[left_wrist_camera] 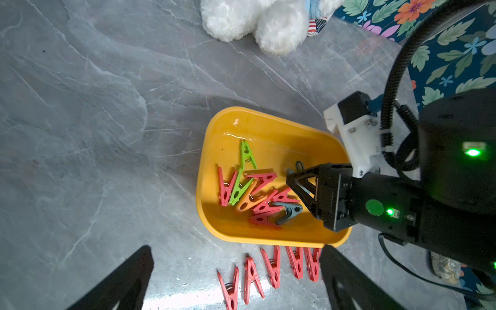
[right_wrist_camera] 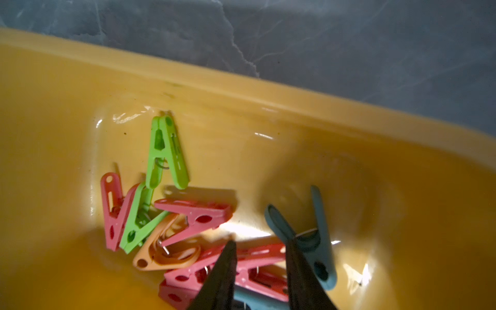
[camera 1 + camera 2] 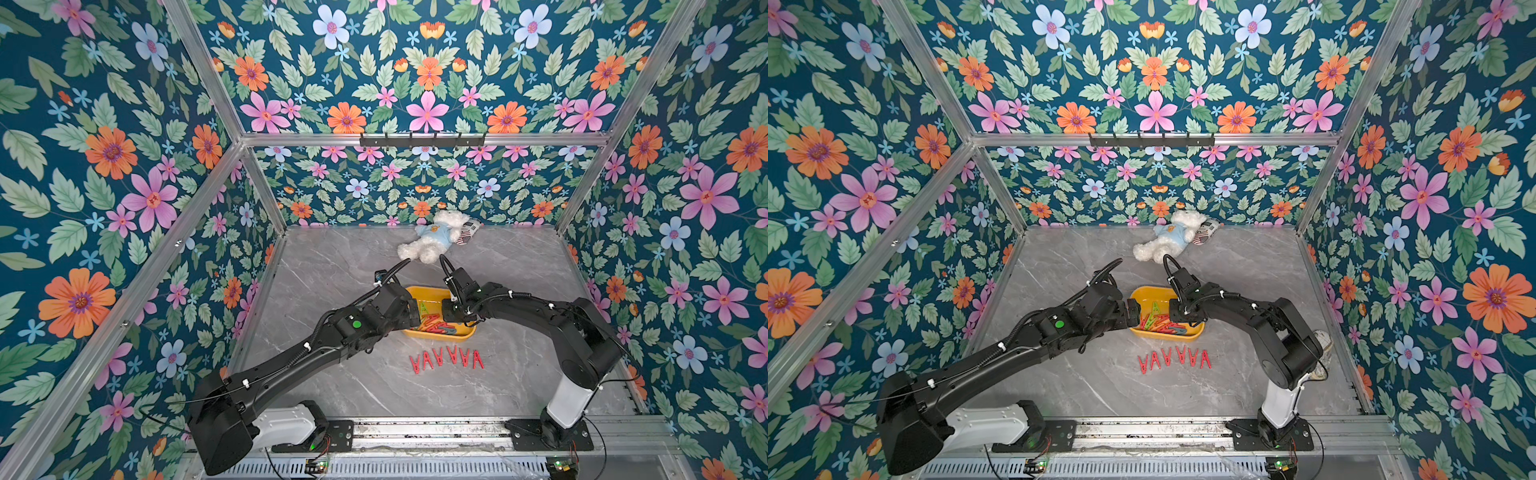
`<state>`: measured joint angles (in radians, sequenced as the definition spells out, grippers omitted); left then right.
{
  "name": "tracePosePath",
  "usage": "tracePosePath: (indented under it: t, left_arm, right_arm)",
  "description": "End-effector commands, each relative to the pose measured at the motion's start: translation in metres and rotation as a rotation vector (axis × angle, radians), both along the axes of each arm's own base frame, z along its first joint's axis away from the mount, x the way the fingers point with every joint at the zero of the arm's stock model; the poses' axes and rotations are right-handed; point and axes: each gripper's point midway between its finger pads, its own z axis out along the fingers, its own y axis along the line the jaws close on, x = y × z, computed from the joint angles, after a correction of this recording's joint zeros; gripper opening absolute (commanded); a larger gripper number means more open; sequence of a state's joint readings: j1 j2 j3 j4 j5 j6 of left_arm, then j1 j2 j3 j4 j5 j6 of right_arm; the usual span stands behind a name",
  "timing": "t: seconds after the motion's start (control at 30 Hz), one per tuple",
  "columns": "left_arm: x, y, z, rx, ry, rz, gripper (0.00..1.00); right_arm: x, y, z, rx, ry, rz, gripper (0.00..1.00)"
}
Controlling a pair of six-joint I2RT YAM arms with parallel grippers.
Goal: Take the clothespins out of the storage box
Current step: Pick up the clothespin from the storage box.
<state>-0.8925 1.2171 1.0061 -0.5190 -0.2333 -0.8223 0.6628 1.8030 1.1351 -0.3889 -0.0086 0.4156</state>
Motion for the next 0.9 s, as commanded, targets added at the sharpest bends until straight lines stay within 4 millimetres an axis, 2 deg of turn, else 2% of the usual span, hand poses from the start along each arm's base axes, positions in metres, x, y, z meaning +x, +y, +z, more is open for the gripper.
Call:
tracePosePath:
  t: [0.0, 0.23, 0.5, 0.7, 0.87]
  left_arm:
    - [0.004, 0.006, 0.007, 0.011, -0.022, 0.005, 1.0]
    - [0.01, 0.009, 0.005, 0.016, -0.018, 0.009, 1.0]
    - [0.017, 0.006, 0.001, 0.011, -0.006, -0.001, 1.0]
    - [0.019, 0.006, -0.002, 0.006, 0.001, -0.001, 1.0]
    - [0.02, 0.007, -0.003, -0.001, 0.004, 0.001, 1.0]
  right_arm:
    - [0.005, -0.003, -0.003, -0.044, -0.005, 0.022, 0.34]
    - [0.012, -0.002, 0.001, -0.062, -0.015, 0.032, 0.33]
    - [0.021, -0.007, -0.005, -0.073, -0.004, 0.033, 0.33]
    - [0.021, -0.007, -0.008, -0.082, 0.001, 0.042, 0.32]
    - [0.025, -0.007, 0.007, -0.072, -0.029, 0.026, 0.32]
